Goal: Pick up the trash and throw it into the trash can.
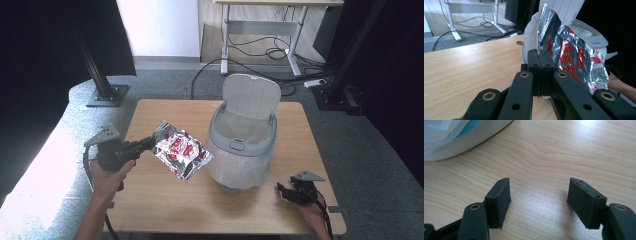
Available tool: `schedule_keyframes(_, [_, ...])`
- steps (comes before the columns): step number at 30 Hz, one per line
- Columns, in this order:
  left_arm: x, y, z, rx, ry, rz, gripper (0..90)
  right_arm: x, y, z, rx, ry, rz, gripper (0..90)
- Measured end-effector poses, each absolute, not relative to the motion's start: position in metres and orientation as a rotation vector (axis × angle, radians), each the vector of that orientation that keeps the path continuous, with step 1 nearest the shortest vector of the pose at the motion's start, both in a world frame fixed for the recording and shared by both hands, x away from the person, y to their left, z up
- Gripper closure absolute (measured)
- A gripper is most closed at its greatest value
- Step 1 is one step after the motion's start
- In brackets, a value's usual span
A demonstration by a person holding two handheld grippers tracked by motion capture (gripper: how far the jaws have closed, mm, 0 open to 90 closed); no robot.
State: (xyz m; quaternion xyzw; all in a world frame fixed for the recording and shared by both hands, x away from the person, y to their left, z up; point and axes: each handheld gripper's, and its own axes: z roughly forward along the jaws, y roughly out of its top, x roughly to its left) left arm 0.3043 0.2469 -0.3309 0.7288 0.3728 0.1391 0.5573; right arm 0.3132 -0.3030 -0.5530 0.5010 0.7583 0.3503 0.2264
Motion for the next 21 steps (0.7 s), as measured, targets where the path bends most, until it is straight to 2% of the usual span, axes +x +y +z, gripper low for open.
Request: schedule_keyframes(21, [0.320,0.231,-0.313,1.738,0.857,0.292,89.4,0.313,-0.303,-0.553,1.381,2.091,0.965,34.1])
